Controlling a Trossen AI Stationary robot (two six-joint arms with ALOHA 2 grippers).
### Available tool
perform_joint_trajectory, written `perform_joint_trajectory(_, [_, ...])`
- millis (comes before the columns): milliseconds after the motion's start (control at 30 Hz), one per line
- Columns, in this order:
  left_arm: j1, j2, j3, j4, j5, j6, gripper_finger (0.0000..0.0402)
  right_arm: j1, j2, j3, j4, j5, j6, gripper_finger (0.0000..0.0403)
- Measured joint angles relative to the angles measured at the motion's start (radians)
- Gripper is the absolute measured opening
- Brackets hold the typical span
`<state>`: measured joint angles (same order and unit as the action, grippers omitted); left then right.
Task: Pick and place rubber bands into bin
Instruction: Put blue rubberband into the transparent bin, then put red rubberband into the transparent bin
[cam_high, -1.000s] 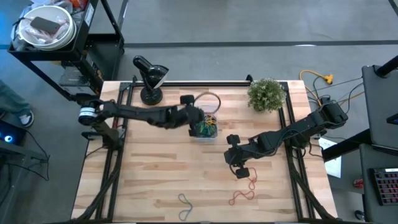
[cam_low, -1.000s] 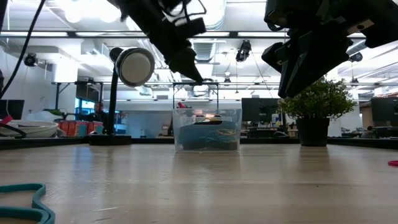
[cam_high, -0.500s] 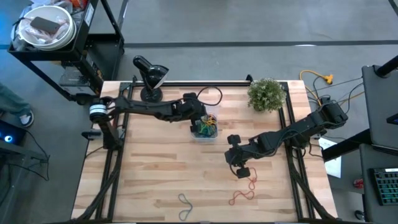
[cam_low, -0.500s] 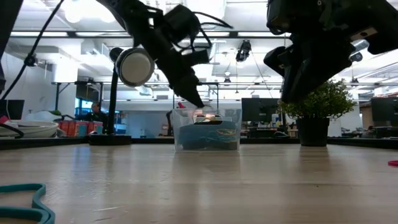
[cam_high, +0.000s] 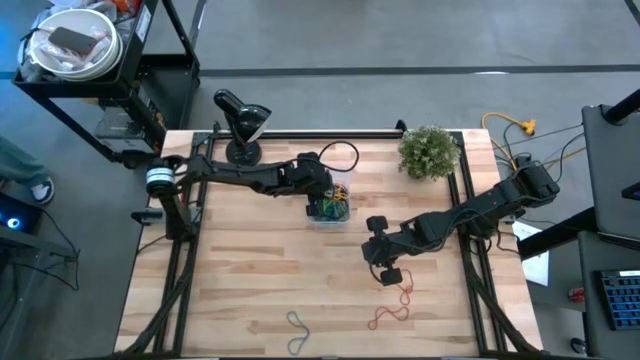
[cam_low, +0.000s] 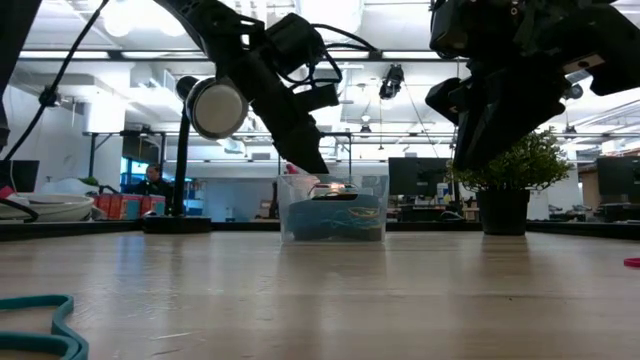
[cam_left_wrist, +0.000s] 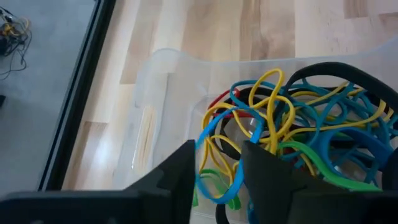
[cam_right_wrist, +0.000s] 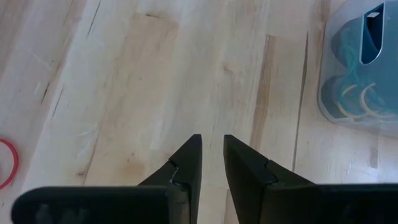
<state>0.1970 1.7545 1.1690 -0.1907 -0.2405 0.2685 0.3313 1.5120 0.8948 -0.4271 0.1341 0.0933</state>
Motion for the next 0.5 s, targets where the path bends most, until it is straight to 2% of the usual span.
perform_joint_trajectory(233, [-0.001, -0.014, 0.0, -0.005, 0.0, -0.002, 0.0154, 0.0, 0.0, 0.0, 0.0, 0.0, 0.0, 0.0062])
perform_joint_trajectory(500, [-0.046, -0.12, 0.005, -0.113, 0.005, -0.061, 0.0162, 0.005, 0.0, -0.032, -0.008, -0.012, 0.06, 0.0061])
